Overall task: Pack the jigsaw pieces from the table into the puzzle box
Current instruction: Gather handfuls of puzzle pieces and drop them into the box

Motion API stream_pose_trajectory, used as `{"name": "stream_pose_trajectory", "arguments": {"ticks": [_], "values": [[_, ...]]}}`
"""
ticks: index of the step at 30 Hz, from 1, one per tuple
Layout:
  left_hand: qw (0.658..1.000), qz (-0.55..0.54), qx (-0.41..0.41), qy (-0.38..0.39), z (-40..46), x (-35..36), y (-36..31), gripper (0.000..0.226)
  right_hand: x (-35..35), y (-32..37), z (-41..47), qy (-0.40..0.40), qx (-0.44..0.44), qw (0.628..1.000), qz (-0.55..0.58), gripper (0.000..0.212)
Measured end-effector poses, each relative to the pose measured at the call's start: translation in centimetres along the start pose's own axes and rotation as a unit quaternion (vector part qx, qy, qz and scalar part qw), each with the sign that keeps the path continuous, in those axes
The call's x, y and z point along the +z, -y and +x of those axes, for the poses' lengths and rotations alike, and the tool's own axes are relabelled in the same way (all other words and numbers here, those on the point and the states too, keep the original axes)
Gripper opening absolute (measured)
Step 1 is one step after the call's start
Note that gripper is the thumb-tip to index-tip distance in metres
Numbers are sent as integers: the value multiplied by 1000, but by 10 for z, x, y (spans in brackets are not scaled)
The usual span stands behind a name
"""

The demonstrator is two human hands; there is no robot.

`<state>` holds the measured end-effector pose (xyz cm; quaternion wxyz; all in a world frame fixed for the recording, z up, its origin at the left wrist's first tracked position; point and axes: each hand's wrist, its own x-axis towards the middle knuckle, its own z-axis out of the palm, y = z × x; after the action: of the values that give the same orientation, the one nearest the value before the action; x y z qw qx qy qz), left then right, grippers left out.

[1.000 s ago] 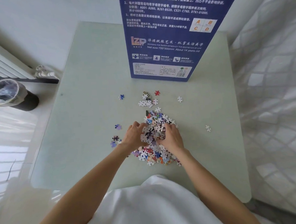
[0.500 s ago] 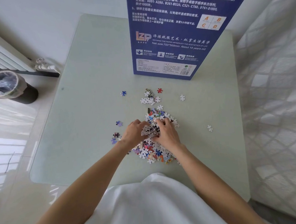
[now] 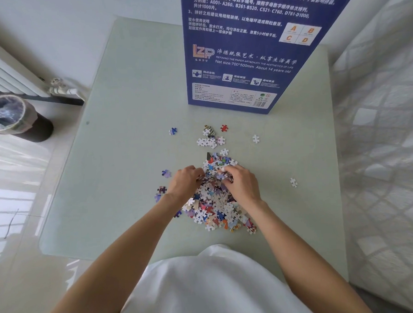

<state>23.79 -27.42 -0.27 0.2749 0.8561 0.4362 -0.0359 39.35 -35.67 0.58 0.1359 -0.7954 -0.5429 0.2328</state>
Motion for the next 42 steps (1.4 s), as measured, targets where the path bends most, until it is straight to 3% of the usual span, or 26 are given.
{"name": "stream_pose_trajectory", "arguments": {"ticks": [12,17,23,30,35,39,42], "values": [[985,-144,-34,-91,-5,-38,0,21,-48,-1,3,-28,-23,995,96,25],[964,-168,46,-199,-1,-95,-22,17,-99,11,6,-55,-81,985,143,18],[902,-204,189,-331,31,-212,-76,18,-203,46,21,-120,-160,956,214,20],[850,-133,292,-418,91,-325,-133,17,-319,83,63,-205,-218,932,205,19],[872,1,307,-381,137,-342,-146,16,-366,101,105,-276,-263,901,209,18],[906,44,258,-334,149,-338,-139,17,-379,109,136,-339,-306,882,115,16],[915,67,230,-326,146,-335,-136,22,-374,110,154,-344,-348,871,42,13]]}}
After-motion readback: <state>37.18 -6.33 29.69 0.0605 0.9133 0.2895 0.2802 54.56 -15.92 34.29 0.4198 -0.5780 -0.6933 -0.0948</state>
